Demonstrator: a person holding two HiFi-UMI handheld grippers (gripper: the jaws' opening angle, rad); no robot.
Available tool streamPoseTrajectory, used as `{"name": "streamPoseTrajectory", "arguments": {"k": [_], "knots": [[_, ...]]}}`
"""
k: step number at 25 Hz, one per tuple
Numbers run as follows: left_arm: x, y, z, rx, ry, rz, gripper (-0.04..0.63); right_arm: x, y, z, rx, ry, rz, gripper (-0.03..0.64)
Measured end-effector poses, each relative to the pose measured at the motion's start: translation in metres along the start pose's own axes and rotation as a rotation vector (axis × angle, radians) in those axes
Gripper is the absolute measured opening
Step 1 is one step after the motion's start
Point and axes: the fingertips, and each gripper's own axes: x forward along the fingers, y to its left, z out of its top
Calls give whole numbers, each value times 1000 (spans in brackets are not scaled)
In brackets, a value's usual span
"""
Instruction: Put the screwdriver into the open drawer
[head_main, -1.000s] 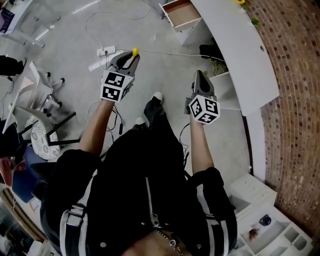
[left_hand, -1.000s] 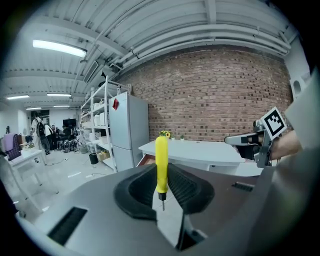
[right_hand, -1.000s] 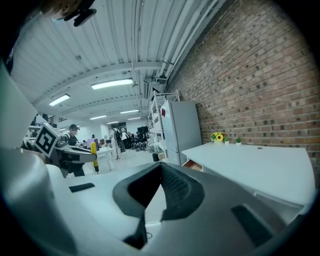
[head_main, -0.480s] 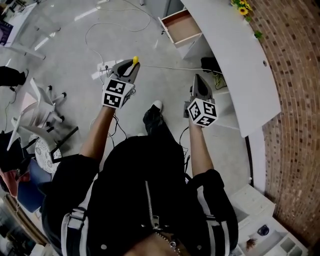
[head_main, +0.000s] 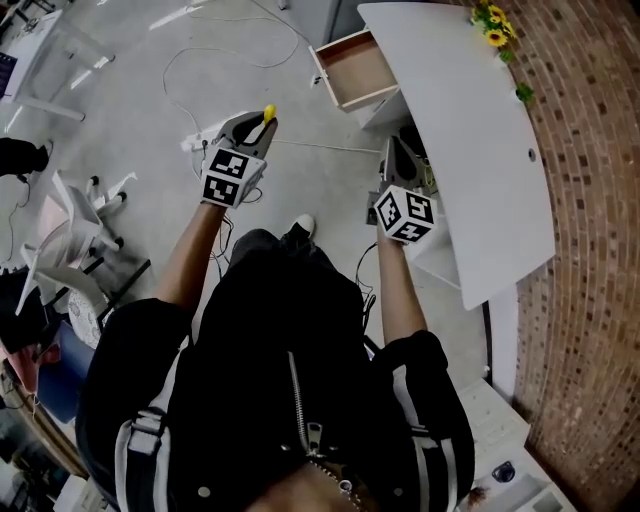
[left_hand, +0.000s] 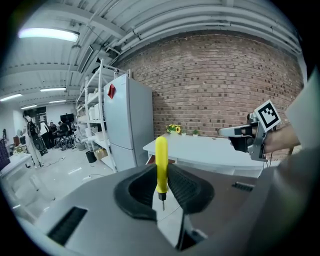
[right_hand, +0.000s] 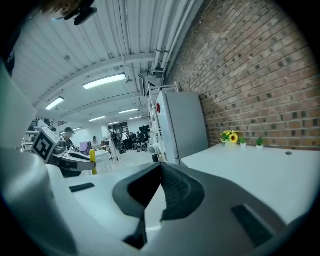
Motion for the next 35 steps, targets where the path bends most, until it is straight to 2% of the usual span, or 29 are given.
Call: {"name": "streamPoseTrajectory", "arguments": {"k": [5,11,15,19,23,28,35], "knots": [[34,12,2,1,24,-33,81,21,-11,0,17,14,-21,7],[95,24,11,20,41,-102,81,46,-37,1,40,27,-85,6],[152,30,17,29,62,-169,81,69,-63,2,56,45,-145,7],[221,34,11,55,117,-272,81,94,-92,-2,90,80,-240,8],[304,52,9,89,171,-333,81,145,-127,1,130,109,-299,7],[385,53,-28,153,262,-476,81,174,-141,-7,176,153,-416,8],[488,45,-119,223,408,-580,81,206,-161,-41,259,233,-512,8]]}}
